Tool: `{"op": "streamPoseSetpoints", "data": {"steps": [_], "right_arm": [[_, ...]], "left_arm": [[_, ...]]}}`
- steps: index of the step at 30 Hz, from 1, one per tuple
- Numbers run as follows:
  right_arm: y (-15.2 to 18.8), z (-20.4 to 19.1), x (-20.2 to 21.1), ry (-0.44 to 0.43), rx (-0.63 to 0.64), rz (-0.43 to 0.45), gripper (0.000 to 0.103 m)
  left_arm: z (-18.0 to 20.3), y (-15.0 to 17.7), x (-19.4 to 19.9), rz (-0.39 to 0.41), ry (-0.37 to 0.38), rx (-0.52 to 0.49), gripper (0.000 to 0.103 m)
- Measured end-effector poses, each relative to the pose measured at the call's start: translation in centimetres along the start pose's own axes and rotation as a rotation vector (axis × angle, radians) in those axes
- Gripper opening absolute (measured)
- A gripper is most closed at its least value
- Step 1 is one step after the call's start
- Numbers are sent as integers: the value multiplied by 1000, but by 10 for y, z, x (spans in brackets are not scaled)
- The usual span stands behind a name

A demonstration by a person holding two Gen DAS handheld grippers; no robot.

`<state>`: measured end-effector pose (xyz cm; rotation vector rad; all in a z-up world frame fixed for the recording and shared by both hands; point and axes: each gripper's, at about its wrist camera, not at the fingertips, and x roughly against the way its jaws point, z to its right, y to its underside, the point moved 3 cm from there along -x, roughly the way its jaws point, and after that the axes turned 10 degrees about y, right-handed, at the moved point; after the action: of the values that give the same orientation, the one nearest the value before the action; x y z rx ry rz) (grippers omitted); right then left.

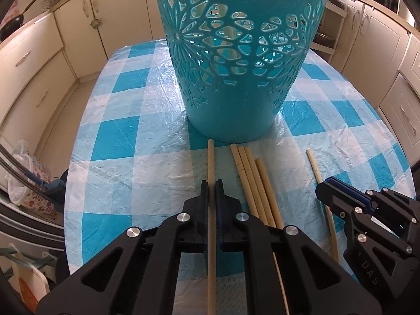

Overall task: Organize utensils
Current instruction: 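Close the left gripper on a chopstick from the bundle, then lift the chopstick with the left gripper toward the basket while the right gripper holds its chopstick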

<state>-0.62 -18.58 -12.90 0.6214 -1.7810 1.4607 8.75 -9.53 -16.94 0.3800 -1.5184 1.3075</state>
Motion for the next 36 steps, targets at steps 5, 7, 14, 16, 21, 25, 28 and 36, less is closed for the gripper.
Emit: {"op": "streamPoseSetpoints", "data": {"steps": [5, 7, 14, 16, 21, 25, 28, 36], "right_arm": [[1, -4, 0, 22, 24, 12, 9], [1, -4, 0, 23, 24, 12, 9], [1, -5, 0, 28, 32, 11, 9], [2, -6, 0, 35, 40, 11, 9], [2, -8, 1, 39, 44, 7, 9], [2, -7, 2, 30, 34, 2, 9], [1, -5, 1, 25, 29, -1, 9], [1, -4, 1, 23, 27, -1, 9]], "left_arm": [[-5, 2, 4, -14, 22, 22, 5], [-5, 4, 8, -13, 26, 22, 5], [-6, 12, 34, -21, 58, 20, 5], [-9, 14, 44, -18, 74, 32, 5], [-19, 14, 84, 31, 124, 64, 5], [-20, 2, 130, 124, 190, 74, 5], [-15, -13, 166, 199, 228, 60, 5], [8, -57, 216, 340, 279, 28, 5]]}}
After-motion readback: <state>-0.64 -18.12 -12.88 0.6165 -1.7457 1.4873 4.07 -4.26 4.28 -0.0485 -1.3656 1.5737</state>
